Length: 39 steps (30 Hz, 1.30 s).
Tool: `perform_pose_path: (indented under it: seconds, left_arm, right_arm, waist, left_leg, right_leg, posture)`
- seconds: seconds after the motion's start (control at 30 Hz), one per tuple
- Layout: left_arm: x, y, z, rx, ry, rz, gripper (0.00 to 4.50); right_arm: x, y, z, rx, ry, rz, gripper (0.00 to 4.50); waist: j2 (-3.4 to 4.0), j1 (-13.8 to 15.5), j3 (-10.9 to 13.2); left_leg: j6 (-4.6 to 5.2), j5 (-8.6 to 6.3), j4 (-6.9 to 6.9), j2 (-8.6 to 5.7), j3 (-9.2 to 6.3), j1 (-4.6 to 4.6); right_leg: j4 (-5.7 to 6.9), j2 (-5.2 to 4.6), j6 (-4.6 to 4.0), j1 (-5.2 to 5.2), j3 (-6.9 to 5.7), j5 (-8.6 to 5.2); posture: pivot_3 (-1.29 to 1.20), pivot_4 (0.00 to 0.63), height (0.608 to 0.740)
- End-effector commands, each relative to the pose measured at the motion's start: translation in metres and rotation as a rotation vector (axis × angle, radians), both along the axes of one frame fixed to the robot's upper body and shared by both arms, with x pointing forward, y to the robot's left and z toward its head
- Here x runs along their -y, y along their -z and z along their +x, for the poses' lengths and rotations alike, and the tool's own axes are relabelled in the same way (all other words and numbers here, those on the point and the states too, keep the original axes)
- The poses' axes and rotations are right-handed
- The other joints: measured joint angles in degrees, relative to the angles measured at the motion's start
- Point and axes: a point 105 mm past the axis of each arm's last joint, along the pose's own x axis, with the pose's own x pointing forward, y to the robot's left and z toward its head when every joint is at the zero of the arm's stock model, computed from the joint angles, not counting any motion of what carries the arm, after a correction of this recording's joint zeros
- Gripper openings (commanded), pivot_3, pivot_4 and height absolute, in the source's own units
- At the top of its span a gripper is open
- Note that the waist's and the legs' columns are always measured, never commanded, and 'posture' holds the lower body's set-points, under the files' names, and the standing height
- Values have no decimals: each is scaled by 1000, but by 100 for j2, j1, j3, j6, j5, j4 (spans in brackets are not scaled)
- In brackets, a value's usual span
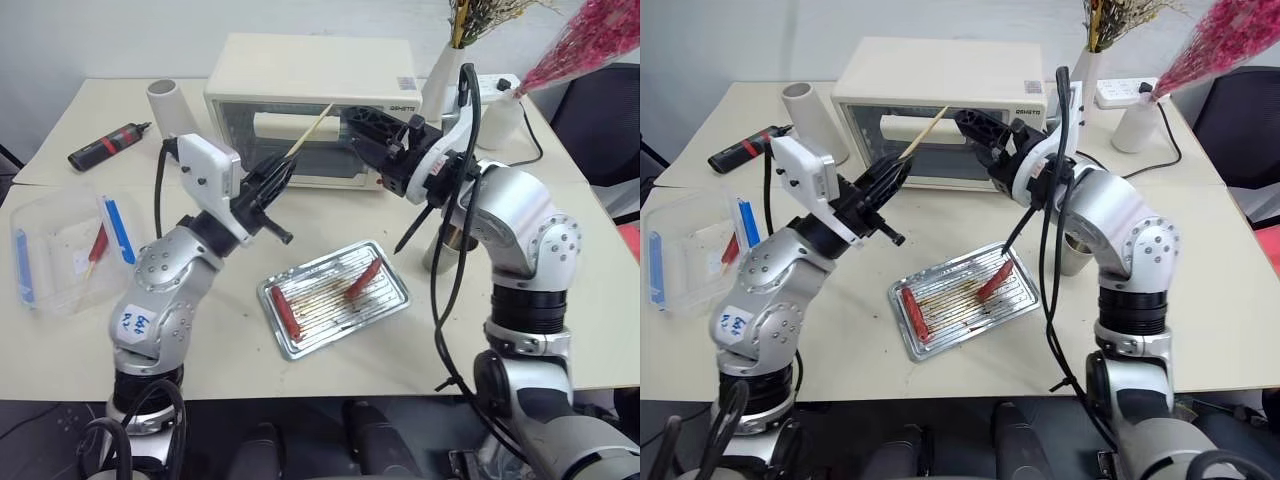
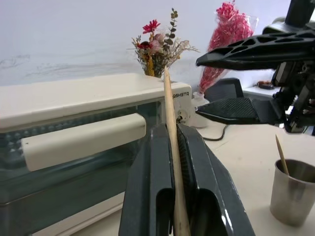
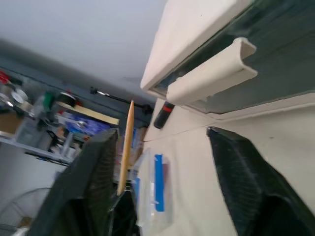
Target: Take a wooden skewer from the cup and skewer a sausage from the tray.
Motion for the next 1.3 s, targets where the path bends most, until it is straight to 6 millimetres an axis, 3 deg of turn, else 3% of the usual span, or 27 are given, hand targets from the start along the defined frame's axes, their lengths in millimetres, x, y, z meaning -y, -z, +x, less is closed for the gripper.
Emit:
perform_pose_path:
  seconds: [0.03, 0.13, 0.23, 0.33, 0.4, 0.43, 0.6, 1.03, 1.3]
  left_arm:
    - [-19, -3, -19, 4, 22, 55, 0]
    - [-42, 8, -33, -64, 21, 139, 0]
    - [-64, 15, -47, -133, 9, 197, 0]
    - [-82, 22, -62, -199, -15, 250, 0]
    - [-89, 24, -69, -225, -27, 273, 0]
    - [-90, 23, -72, -230, -31, 276, 0]
    - [-85, 23, -78, -231, -31, 271, 0]
    - [-87, 23, -79, -217, -57, 289, 0]
    - [-91, 19, -75, -202, -68, 292, 0]
  right_arm:
    - [4, -3, -11, 225, -25, -272, 2965]
    - [0, 10, -22, 412, -88, -555, 2965]
    - [-7, 26, -36, 511, -204, -681, 2965]
    - [-17, 46, -46, 518, -303, -711, 3522]
    - [-24, 65, -55, 521, -378, -781, 4178]
    - [-25, 74, -58, 518, -406, -811, 4458]
    - [-31, 103, -73, 446, -531, -836, 4458]
    - [-72, 159, -68, 322, -573, -947, 4458]
    - [-79, 168, -52, 368, -494, -1022, 4458]
  waist:
    - [0, 1, 0]
    - [1, -14, 1]
    - [1, -19, 1]
    - [0, 1, 1]
    - [0, 13, 1]
    - [0, 21, 1]
    - [0, 128, 1]
    - [-1, 124, 0]
    - [-2, 119, -1]
  left_leg:
    - [0, 0, -2, 0, 0, 0]
    - [1, -1, -5, 4, 1, 0]
    - [1, -1, -6, 13, -1, 3]
    - [1, -1, -4, 12, -11, 6]
    - [1, -1, -4, 8, -10, 7]
    - [1, -1, -4, 6, -9, 8]
    - [1, -1, -1, 4, -21, 14]
    - [-9, 4, -2, 9, -44, 20]
    - [-11, 5, 0, -4, -45, 20]
  right_leg:
    - [-4, 0, 0, 1, 0, 0]
    - [-23, 3, -3, -1, 0, -2]
    - [-30, 6, -12, -2, -3, -7]
    - [-30, 2, -16, 3, -13, -9]
    - [-30, -6, -17, 6, -13, -10]
    - [-30, -10, -17, 6, -12, -10]
    - [-38, -19, -17, 21, -23, -10]
    - [-24, -18, -40, 22, -44, -13]
    - [-24, -16, -38, 24, -48, -12]
  posture:
    - [0, 150, 740]
    - [0, 150, 740]
    - [0, 150, 740]
    - [0, 150, 740]
    - [0, 150, 740]
    - [0, 150, 740]
    - [0, 150, 740]
    - [0, 150, 740]
    - [0, 150, 740]
